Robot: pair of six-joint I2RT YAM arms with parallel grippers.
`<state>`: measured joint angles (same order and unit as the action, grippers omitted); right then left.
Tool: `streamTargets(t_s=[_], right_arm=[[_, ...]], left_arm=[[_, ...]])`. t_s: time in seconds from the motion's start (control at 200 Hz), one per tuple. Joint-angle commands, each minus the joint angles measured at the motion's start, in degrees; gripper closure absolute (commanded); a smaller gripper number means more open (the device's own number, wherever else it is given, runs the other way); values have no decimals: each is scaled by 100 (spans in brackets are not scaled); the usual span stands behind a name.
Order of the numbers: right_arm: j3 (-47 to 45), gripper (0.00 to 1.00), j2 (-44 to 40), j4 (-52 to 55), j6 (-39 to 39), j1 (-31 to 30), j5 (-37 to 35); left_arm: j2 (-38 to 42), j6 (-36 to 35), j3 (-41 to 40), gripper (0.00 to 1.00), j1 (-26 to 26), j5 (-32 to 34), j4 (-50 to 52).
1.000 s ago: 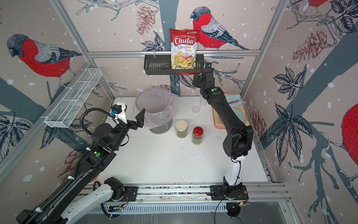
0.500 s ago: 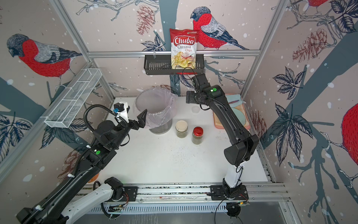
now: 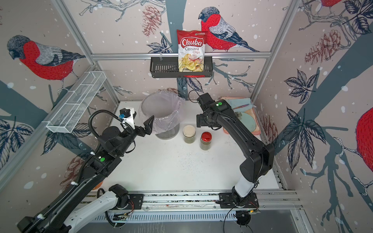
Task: Empty moldy mung beans from jars
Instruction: Pick up the jar from the center of the board.
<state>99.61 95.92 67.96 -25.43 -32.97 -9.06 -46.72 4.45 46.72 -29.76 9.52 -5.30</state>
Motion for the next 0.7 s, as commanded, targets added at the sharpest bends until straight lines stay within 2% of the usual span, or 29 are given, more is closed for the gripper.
streamTargets(t_s=[0.0,0.28,0.45,0.695], right_arm=[[-236,9,-116,61,-81,-14,91],[-806,8,-135,-342,-67,-16,330],[-877,2,-23,-400,-42,-16,365],[-1172,3,97,-619,7,35,439]], left_arm=[[36,87,-21,1,-11,104,-142],[102,89,-127,1,-15,78,-245],[73,91,-99,1,-21,65,-200],[68,53,-93,1,-19,164,-168]])
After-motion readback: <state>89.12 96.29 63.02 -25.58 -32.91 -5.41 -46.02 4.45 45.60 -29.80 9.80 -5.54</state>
